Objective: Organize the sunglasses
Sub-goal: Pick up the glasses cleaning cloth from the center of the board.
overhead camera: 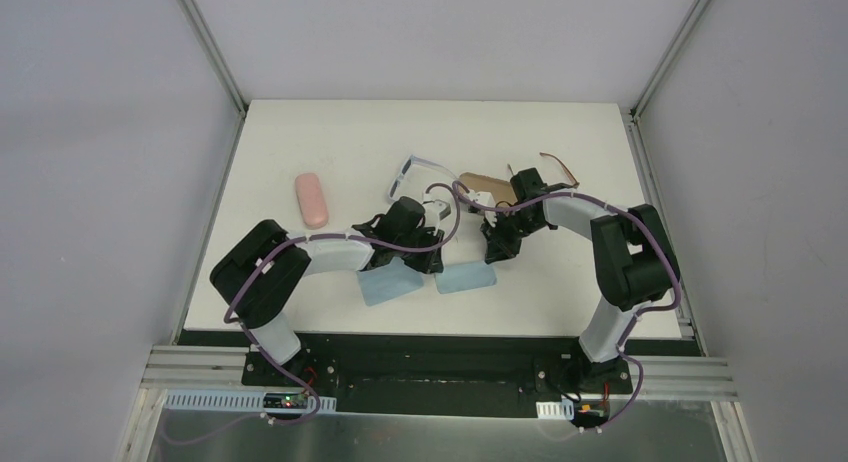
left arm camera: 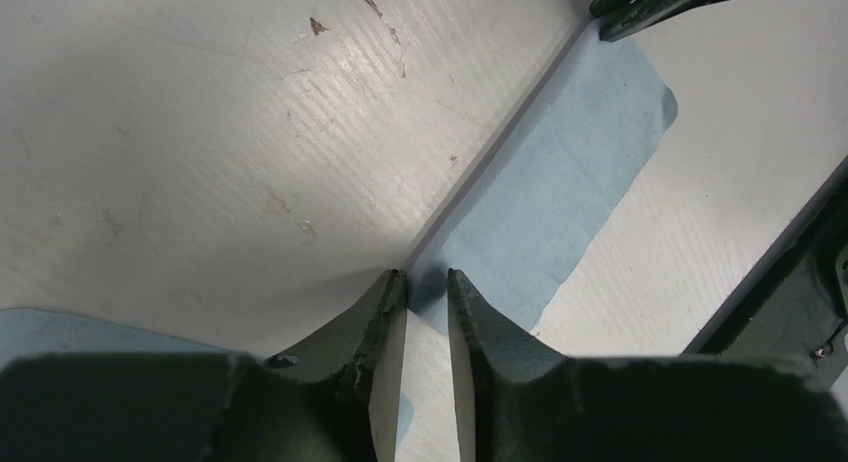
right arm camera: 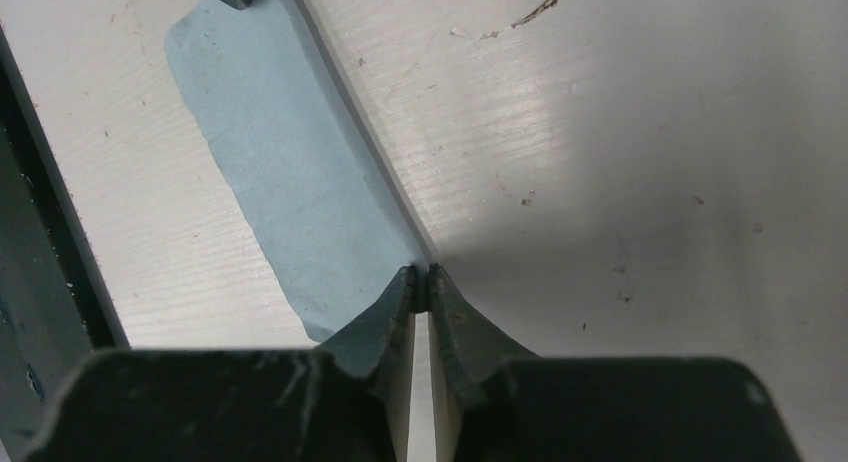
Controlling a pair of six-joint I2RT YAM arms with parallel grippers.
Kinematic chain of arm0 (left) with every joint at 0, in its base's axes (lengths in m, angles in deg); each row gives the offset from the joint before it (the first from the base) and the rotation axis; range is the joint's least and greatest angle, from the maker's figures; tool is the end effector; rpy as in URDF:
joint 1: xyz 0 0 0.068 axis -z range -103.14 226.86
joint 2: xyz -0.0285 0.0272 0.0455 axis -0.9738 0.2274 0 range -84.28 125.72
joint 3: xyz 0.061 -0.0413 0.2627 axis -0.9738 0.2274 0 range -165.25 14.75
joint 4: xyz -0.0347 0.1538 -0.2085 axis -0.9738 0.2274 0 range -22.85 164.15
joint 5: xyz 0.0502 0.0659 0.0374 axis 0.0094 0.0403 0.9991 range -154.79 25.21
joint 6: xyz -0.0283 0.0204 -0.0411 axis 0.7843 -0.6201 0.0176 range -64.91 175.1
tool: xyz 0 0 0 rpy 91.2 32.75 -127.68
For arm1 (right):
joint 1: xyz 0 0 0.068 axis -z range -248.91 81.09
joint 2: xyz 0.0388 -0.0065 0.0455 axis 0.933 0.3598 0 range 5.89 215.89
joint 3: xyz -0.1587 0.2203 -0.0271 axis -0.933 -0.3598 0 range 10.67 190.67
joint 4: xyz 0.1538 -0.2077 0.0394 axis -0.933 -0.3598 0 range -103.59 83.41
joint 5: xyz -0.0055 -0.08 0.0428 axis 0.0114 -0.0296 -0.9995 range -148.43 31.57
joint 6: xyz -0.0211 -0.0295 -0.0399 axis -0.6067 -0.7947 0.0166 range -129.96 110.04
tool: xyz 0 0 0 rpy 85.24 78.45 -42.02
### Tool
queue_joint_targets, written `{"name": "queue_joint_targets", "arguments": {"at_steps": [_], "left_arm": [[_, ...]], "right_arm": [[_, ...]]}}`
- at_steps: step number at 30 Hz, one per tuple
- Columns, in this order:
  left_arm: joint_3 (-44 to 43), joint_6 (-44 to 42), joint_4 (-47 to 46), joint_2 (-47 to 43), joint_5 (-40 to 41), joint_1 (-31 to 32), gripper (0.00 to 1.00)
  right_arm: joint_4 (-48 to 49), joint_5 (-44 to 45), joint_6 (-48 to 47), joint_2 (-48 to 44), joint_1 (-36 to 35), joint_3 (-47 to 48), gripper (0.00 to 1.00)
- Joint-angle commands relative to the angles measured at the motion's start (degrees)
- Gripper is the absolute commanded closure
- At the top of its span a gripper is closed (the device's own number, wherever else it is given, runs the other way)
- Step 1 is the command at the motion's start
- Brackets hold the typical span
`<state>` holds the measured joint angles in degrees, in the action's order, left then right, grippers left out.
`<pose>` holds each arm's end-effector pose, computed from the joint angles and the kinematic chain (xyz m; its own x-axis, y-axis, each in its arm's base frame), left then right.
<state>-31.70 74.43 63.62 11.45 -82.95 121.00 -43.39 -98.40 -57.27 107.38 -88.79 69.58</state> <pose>0.2268 -0.2355 0.1525 -0.7557 0.2951 -0.5847 0.6016 0.6656 -0.4416 0.2859 0.1276 0.1512 -0.3533 -0.7268 -0.5891 -0.9316 0.2157 0.2926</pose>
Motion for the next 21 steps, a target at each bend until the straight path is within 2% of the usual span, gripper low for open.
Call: {"name": "queue_joint_targets", "arguments": {"at_steps": [1,5,9,15,21], "left_arm": [[-1.3,-1.7,-1.6,1.1,-1.8,-0.4,0.8],[-1.6,-1.6,-1.6,1.4,-0.9,-0.4,0.9],[-2.7,-1.8,-1.7,1.2,1.1,-0.4,1.0],[-6.6,-4.7,-1.8,1.2,5.1,-0.4,1.0],[-12.7,-8.0,-0.5,4.9,6.8,-0.4,1.0]], "right_arm": [[-0.2,-1.3,-1.8,0.5,0.4,0.1,0.89],[-0.3,-1.4,-1.5,0.3,0.4,-0.2,0.99],[-0.3,-1.5,-1.1,-1.3,0.8,-0.6,1.0],[0.6,-1.0,1.6,-4.7,2.1,-0.6,1.0],[4.0,0.1,6.7,-7.7,3.2,0.1,1.0]]}}
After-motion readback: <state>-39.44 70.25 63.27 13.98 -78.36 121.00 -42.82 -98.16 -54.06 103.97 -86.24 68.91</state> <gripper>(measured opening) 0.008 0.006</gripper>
